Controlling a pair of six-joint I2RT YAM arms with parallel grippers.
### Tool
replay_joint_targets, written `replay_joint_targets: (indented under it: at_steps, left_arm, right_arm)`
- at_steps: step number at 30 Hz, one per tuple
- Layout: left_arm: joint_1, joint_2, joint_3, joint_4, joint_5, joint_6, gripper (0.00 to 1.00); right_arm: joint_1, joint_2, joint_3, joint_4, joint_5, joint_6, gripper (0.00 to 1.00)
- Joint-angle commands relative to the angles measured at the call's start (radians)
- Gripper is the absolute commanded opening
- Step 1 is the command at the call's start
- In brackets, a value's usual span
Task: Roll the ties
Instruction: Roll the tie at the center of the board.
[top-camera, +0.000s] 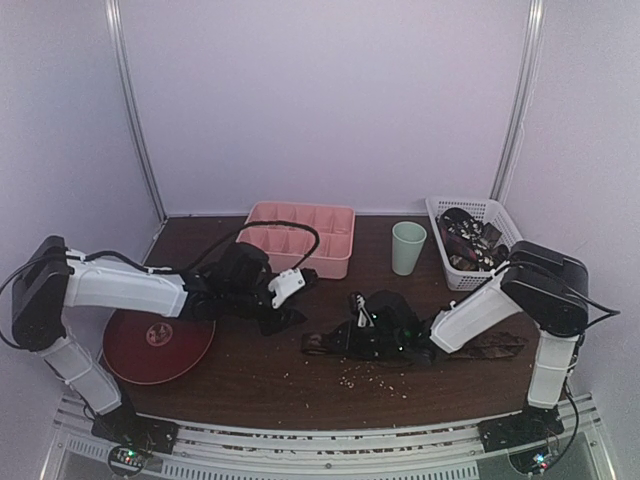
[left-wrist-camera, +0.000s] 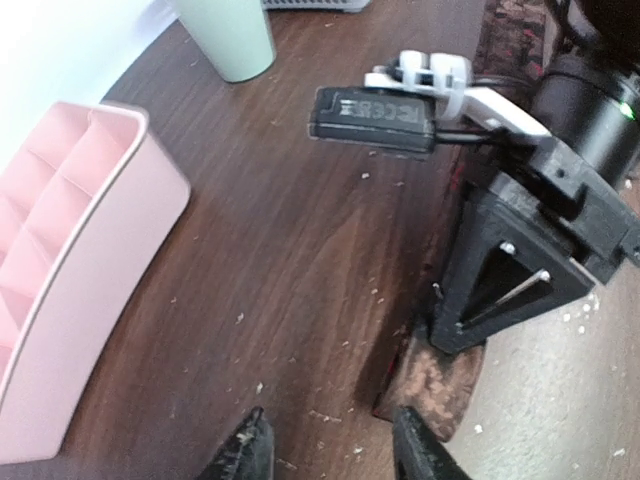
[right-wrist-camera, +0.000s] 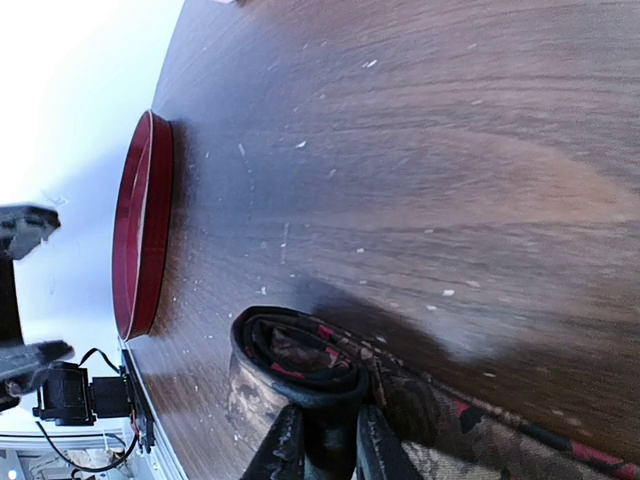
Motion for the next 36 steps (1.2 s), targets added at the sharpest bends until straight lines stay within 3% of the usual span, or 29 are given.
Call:
replay_joint_targets:
  at_steps: [1, 4, 9, 22, 36]
  left_arm:
    - [0.012, -0.026, -0.028, -0.032, -0.088, -0.255, 0.26]
    - [0.012, -0.037, -0.063, -0.001, -0.083, -0.331, 0.12]
    - [0.012, -0.011, -0.102, 0.033, -0.055, -0.439, 0.0]
    - [0.01, 0.099, -0.15, 0.135, -0.006, -0.547, 0.0]
    - [-0.008, 0.149, -0.155, 0.272, 0.149, -0.604, 0.0]
  right_arm:
    - [0.015, 0.03, 0.033, -0.029, 0.018, 0.001, 0.2]
    - [0.014, 0.024, 0.038, -0.063, 0.046, -0.022, 0.19]
    - [0.014, 0.009, 0.03, -0.104, 0.075, -0.044, 0.22]
    - [0.012, -0.022, 0.022, -0.142, 0.101, -0.068, 0.21]
    - [0.013, -0.034, 0.015, -0.135, 0.099, -0.073, 0.21]
